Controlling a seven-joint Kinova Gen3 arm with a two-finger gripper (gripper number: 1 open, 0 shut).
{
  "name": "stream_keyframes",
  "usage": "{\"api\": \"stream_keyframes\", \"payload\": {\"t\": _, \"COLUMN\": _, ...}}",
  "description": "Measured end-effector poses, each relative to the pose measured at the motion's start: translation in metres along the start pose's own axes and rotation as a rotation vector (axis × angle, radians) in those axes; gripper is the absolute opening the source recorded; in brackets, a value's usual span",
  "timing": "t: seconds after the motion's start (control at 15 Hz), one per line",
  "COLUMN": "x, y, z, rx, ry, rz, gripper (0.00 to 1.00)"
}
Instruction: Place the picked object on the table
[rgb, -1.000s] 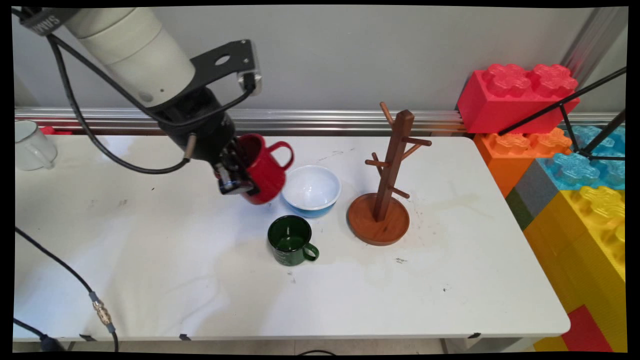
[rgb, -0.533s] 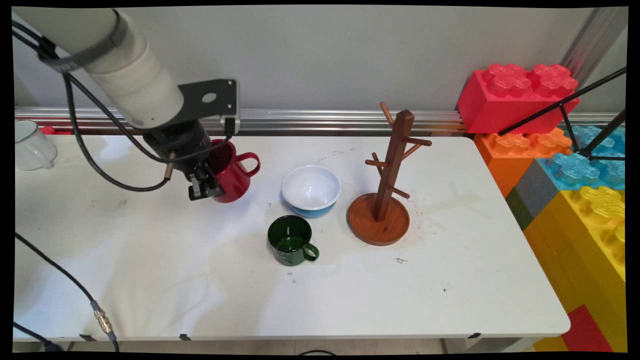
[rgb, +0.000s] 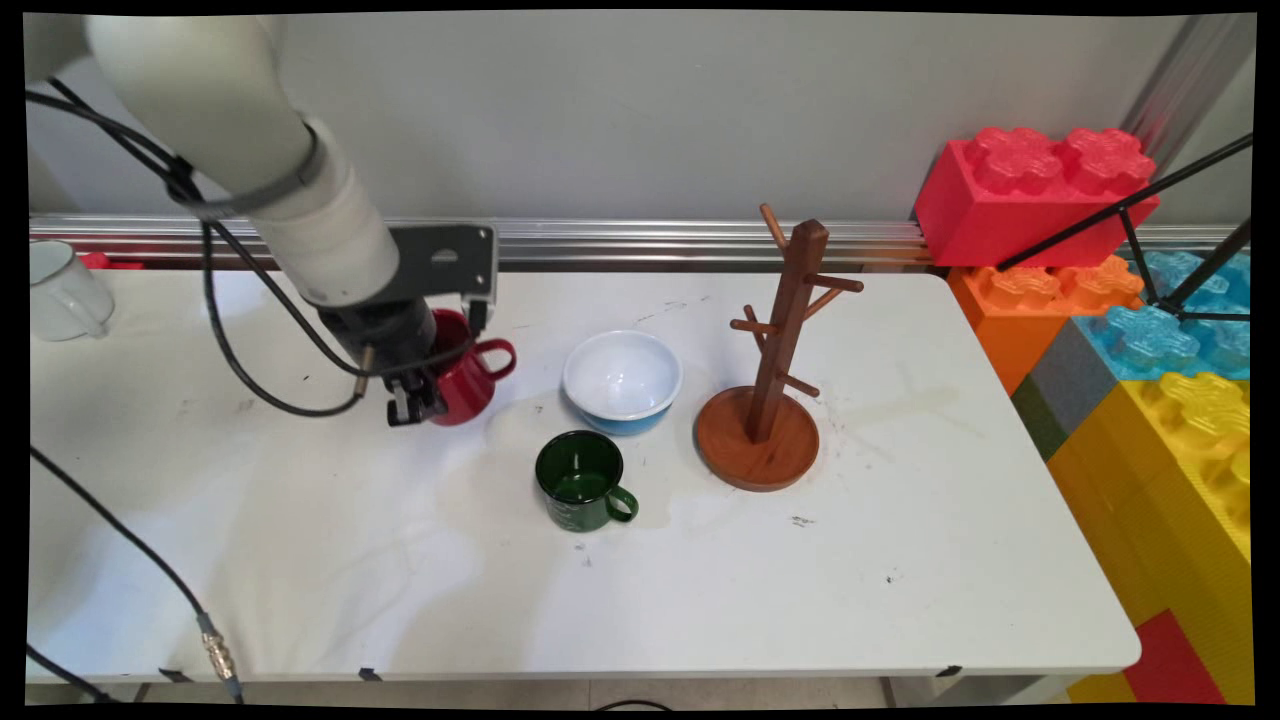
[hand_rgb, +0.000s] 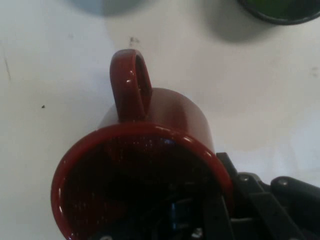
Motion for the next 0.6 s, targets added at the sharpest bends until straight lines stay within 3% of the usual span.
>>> {"api": "stream_keyframes", "payload": {"t": 0.6, "x": 0.007, "y": -0.004, "z": 0.05, "rx": -0.018, "ry": -0.055, "rz": 0.027, "gripper": 0.0}}
